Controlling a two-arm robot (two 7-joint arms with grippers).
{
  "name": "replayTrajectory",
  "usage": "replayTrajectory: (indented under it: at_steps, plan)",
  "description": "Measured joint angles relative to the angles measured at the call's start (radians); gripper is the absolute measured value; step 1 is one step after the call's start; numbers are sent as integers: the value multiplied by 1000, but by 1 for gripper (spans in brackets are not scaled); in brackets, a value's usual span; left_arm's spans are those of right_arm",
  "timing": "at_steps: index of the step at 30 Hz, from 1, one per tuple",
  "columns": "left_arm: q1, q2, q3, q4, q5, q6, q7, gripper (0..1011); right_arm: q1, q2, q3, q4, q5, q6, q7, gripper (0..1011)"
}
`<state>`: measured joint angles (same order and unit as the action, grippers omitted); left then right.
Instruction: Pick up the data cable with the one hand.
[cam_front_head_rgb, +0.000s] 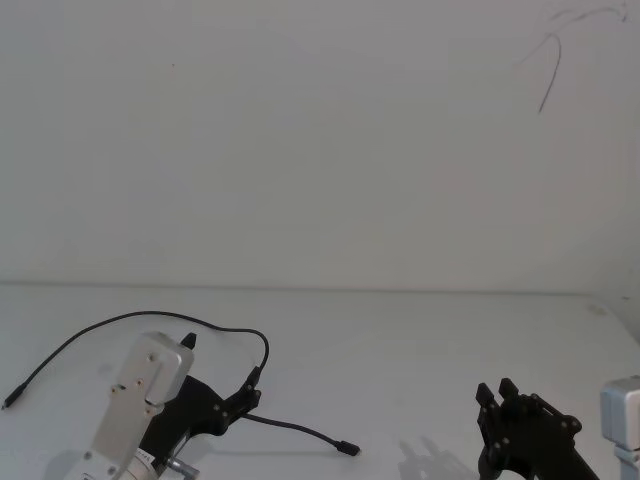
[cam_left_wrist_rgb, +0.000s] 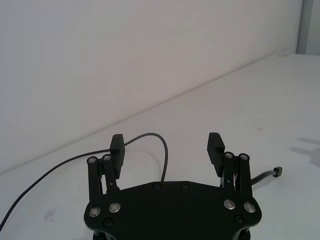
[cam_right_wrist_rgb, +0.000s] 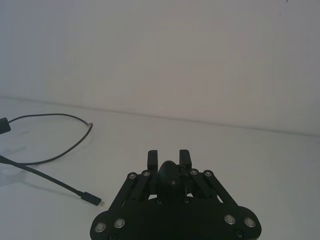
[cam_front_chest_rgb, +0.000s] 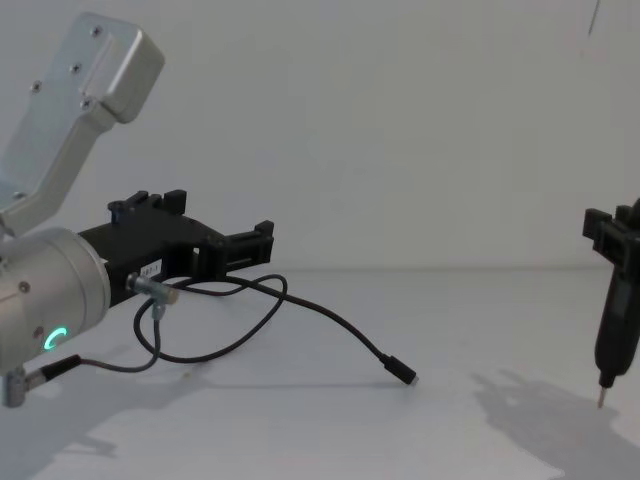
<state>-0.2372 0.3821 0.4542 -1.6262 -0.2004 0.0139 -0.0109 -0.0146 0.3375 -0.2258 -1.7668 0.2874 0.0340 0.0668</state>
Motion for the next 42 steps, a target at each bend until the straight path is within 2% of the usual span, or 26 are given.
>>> replayTrajectory:
  at_steps: [18, 25, 37, 38, 42]
  plan:
    - [0, 0, 0, 0, 0, 0, -1, 1001, 0, 0, 0, 0, 0, 0, 0, 251]
    - [-11, 2, 1, 5, -9, -1, -34, 1001, 0, 0, 0, 0, 0, 0, 0, 251]
    - [-55, 21, 11, 24, -54, -4, -163, 1001, 0, 0, 0, 0, 0, 0, 0, 251]
    - [-67, 26, 14, 30, -65, -4, -195, 1001, 0, 0, 0, 0, 0, 0, 0, 251]
    - [-86, 35, 19, 42, -84, -3, -253, 1001, 0, 0, 0, 0, 0, 0, 0, 251]
